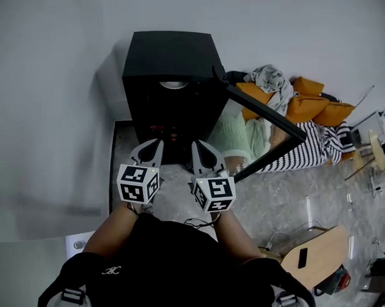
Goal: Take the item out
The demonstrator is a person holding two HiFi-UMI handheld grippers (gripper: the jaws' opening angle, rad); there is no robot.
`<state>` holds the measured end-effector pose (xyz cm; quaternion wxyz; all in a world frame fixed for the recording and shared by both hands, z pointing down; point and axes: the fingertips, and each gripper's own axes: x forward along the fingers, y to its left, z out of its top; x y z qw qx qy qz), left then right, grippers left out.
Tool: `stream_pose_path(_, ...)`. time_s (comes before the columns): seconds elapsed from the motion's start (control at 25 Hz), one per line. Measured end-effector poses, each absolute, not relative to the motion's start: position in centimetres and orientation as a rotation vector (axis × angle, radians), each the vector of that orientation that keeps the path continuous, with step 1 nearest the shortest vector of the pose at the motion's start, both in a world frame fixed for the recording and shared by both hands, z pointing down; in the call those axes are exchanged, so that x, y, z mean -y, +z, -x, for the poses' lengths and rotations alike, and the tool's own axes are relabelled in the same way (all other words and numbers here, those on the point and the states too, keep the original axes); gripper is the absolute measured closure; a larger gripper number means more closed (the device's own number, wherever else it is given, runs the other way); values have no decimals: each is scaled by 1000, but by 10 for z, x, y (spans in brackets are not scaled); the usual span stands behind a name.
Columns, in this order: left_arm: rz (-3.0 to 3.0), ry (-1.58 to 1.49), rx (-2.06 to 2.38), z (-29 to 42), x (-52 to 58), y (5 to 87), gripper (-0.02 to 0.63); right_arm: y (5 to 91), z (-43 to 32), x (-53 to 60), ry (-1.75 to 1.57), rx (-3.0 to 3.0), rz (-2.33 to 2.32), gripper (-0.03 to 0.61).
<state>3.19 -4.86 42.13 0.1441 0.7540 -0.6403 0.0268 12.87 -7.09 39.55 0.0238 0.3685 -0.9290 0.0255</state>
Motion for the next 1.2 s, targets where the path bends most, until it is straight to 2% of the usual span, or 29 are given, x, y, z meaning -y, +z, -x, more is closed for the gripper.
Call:
stream_pose_path(0.48, -2232, 93, 1717, 34, 129, 426, 604, 417, -53, 160, 79, 2727, -1260, 571)
stream_pose_path(0.72, -2280, 118, 1616, 56, 159, 434, 604, 444, -27, 199, -148, 2539, -1322, 571)
stream_pose_path(1.2, -2333, 177, 1458, 71, 182, 454, 604, 504, -27, 253, -337, 2237, -1296, 571)
